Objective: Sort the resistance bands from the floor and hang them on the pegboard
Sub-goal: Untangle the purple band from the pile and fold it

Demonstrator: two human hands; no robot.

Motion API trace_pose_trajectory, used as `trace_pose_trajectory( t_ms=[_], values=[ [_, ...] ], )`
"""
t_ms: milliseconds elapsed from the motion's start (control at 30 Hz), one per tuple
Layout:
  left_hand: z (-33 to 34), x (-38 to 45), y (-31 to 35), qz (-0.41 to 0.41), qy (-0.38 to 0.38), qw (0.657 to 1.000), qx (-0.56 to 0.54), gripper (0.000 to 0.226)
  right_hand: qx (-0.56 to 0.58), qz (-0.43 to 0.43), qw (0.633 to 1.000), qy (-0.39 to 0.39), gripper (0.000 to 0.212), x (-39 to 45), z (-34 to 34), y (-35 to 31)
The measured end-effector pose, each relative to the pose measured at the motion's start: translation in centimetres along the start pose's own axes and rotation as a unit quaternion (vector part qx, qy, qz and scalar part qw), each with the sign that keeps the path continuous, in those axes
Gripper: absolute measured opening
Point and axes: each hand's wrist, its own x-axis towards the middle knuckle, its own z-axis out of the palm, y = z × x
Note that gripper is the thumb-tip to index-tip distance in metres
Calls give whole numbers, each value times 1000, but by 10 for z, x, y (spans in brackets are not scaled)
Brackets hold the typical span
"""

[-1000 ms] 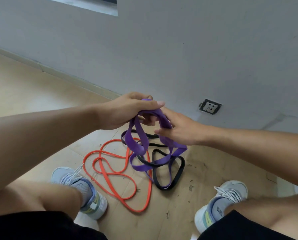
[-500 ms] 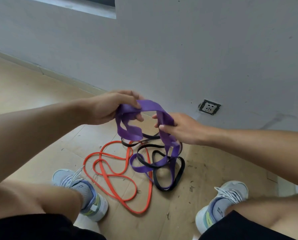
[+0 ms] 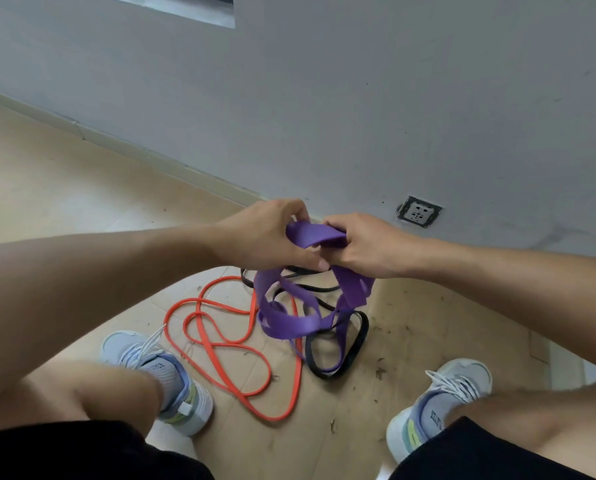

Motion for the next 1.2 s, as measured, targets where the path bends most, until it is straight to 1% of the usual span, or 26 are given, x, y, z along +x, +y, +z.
trace_pose_trajectory(
  t_ms=[67, 133, 267, 333, 433, 500, 567, 633, 733, 800, 867, 933, 1000, 1033, 1100, 1200],
  values=[
    [-2, 1, 0, 10, 0, 1000, -19, 43, -2, -3, 1000, -4, 23, -5, -2, 1],
    [-4, -1, 0, 21, -7, 999, -42, 36, -4, -11, 1000, -16, 25, -7, -3, -1],
    [-11, -6, -3, 33, -29, 989, -142, 24, -7, -27, 999, -36, 32, -6, -2, -2],
    [-19, -8, -2, 36, -22, 973, -226, 23, 12, -23, 999, -29, 41, -4, -2, 3],
    [-28, -11, 0, 41, -29, 932, -359, 20, 44, 6, 998, -36, 39, -3, 2, 10],
    [-30, -12, -3, 40, -44, 919, -389, 20, 36, 13, 998, -42, 36, -3, 8, 14],
    [-33, -10, -9, 35, -59, 923, -378, 20, 19, 16, 999, -34, 29, -3, 11, 14],
    [-36, -8, -17, 18, -75, 938, -338, 24, 10, 17, 1000, -8, 35, -2, 9, 14],
    [-35, -7, -26, -17, -59, 976, -209, 38, 1, 15, 1000, 12, 31, -3, -3, 7],
    [-29, -9, -26, -8, -38, 993, -110, 43, -6, -3, 1000, -5, 29, -5, -13, -1],
    [-23, -10, -22, 21, -23, 998, -62, 43, -8, -26, 999, -40, 29, -7, -19, -9],
    [-21, -9, -17, 47, 16, 998, -45, 43, -7, -37, 998, -60, 26, -8, -23, -13],
    [-25, -8, -14, 55, 62, 995, -48, 45, 1, -37, 997, -70, 19, -7, -27, -10],
    [-28, -7, -15, 54, 71, 995, -55, 44, 5, -32, 997, -77, 17, -7, -29, -7],
    [-33, -8, -16, 43, 60, 996, -58, 37, 1, -22, 995, -92, 14, -7, -32, -1],
    [-36, -11, -16, 26, 4, 997, -79, 28, -27, -17, 993, -117, 13, -9, -31, 7]
  ],
)
